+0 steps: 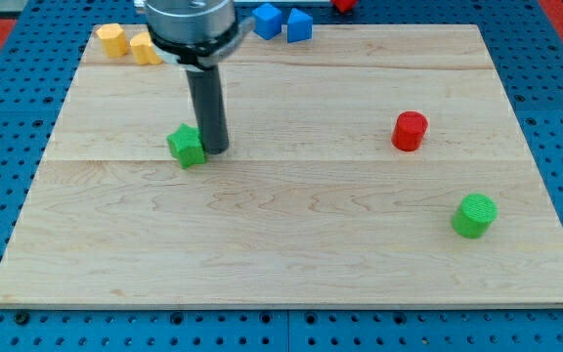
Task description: Move the blue triangle to the bottom of the yellow heart
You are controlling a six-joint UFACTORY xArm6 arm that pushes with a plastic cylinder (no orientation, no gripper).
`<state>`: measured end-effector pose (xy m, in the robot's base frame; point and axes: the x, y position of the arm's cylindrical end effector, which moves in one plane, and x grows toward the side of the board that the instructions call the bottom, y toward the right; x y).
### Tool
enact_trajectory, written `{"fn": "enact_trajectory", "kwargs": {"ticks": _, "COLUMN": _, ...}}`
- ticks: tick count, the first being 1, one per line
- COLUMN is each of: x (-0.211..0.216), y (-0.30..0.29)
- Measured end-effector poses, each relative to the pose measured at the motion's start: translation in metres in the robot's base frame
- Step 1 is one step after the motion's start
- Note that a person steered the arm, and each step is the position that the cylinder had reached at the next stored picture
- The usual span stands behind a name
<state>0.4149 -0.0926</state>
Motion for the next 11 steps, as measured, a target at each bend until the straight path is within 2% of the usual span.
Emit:
{"fn": "enact_trajectory", "kwargs": {"ticks": 1, "x": -0.028, "y": -0.010}}
{"fn": "enact_trajectory", "kwargs": {"ticks": 2, "x": -0.055, "y": 0.037}}
{"fn": "enact_trajectory", "kwargs": {"ticks": 4, "x": -0.165, "y": 0.188}}
{"fn": "enact_trajectory", "kwargs": {"ticks": 5, "x": -0.223, "y": 0.201}}
{"fn": "enact_trajectory", "kwargs": {"ticks": 6, "x": -0.223, "y": 0.187}}
{"fn": "enact_trajectory", "kwargs": {"ticks": 7, "x": -0.222, "y": 0.143}}
{"fn": "enact_trajectory", "kwargs": {"ticks": 8, "x": -0.223, "y": 0.044}}
{"fn": "enact_trajectory", "kwargs": {"ticks": 9, "x": -0.224, "y": -0.086}}
{"fn": "enact_trajectory", "kwargs": {"ticks": 10, "x": -0.222, "y": -0.159}}
{"fn": "enact_trajectory", "kwargs": {"ticks": 11, "x": -0.218, "y": -0.162}}
